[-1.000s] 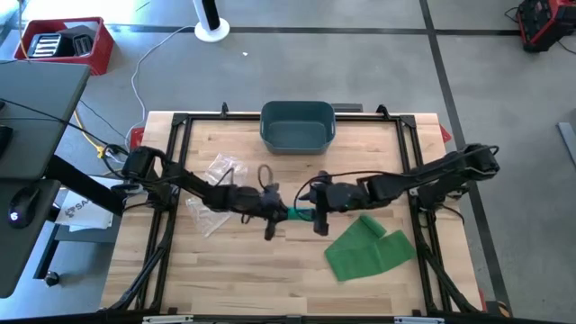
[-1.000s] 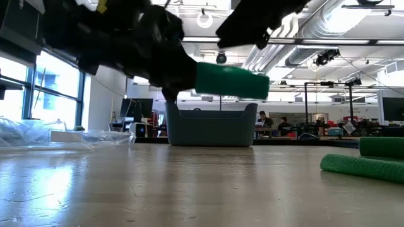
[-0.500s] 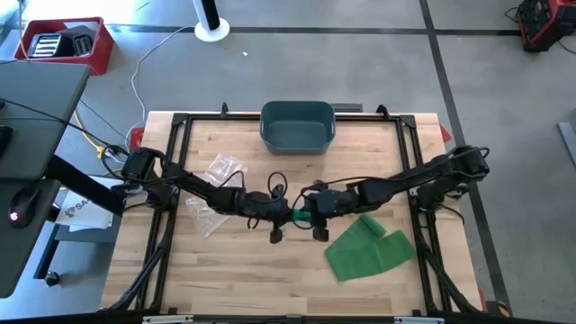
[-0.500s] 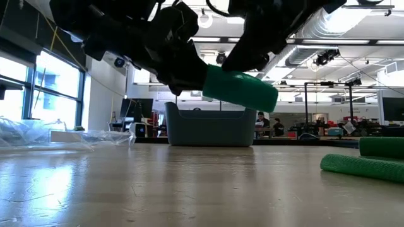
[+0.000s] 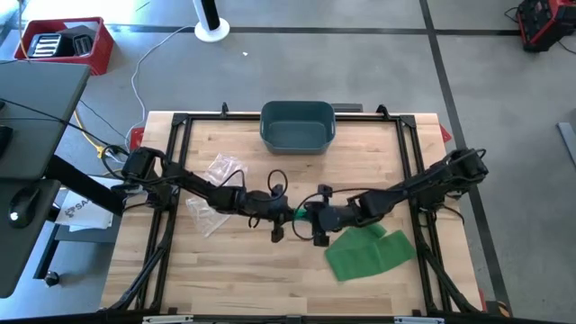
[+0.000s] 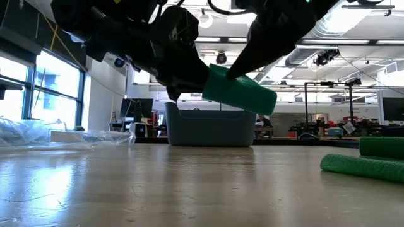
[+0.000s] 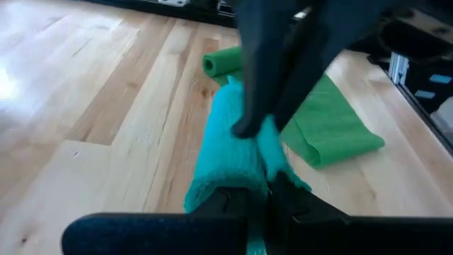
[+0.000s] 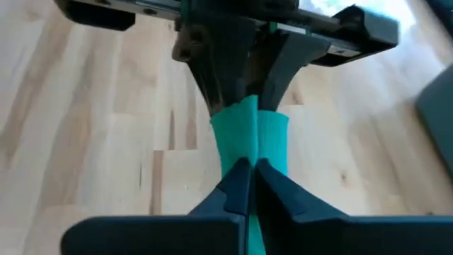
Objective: Roll bandage
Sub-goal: Roll the blue bandage
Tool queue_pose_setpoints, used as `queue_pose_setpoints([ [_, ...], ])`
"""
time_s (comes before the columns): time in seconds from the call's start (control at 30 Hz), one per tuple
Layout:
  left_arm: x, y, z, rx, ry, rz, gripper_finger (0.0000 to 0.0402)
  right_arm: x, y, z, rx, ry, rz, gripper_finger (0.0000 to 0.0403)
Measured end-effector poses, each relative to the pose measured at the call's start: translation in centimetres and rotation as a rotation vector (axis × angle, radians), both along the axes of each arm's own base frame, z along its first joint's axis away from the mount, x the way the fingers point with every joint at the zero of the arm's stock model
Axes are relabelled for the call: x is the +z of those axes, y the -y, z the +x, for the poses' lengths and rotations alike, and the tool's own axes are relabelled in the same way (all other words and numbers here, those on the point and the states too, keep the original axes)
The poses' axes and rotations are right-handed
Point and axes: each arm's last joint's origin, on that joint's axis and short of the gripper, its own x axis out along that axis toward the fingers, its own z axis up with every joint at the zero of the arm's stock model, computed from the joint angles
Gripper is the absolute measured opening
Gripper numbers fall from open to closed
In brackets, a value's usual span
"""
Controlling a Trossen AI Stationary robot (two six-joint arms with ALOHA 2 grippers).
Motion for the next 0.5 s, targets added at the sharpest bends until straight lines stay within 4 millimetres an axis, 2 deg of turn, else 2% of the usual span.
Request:
queue_pose_setpoints([
  [0.3,0.1,-0.5,0.1,0.026,0.006,-0.032,0.0007,0.3,-2.7,-1.2,-0.084,0.08,-0.187,0.0003],
  [0.4,0.2,-0.3,0.1,-0.008,0.02,-0.007,0.0007,0.6,-2.7,-1.4,-0.183,0.124,-0.223,0.0002],
  [0.5,0.6,0.4,0.2,-0.04,0.062,0.032,0.0007,1.1,-1.8,-1.5,-0.258,0.144,-0.196,0.0002],
])
